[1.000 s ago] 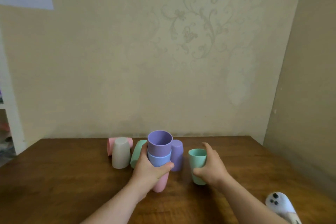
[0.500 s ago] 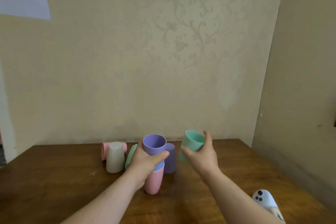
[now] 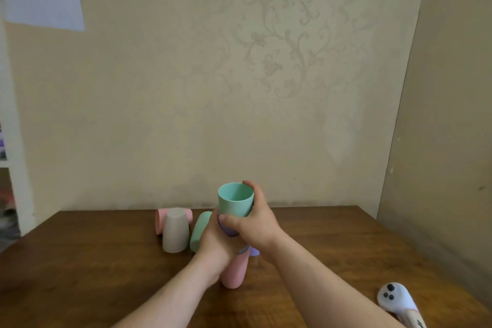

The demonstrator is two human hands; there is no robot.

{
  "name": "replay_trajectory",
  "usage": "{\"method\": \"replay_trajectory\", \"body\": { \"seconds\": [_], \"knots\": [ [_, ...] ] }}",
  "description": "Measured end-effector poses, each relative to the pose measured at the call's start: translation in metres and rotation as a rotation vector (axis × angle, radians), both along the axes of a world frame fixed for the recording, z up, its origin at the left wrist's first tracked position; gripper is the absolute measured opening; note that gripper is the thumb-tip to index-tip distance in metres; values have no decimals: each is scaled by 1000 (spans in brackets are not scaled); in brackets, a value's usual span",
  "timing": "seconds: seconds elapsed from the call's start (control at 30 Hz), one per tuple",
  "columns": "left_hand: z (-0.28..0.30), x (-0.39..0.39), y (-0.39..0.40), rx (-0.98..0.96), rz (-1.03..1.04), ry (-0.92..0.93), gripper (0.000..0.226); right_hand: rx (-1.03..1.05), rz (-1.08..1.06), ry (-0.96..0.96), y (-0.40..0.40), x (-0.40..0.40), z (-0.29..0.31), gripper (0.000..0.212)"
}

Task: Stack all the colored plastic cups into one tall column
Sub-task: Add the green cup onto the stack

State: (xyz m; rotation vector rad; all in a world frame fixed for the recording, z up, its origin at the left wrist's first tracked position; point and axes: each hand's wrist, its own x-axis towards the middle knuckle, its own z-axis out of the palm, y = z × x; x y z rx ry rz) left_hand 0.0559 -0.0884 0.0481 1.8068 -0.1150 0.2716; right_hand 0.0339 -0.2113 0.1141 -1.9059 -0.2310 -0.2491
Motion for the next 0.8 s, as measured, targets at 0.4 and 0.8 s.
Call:
{"method": "replay_trajectory", "body": {
  "seconds": [0.4, 0.8],
  "knots": [
    [18, -7, 90, 636, -277, 31, 78, 146, -56, 45, 7, 7, -80, 54],
    [15, 71, 133, 1631, 24, -180, 65, 7, -142, -38, 16, 14, -99, 78]
  ]
}}
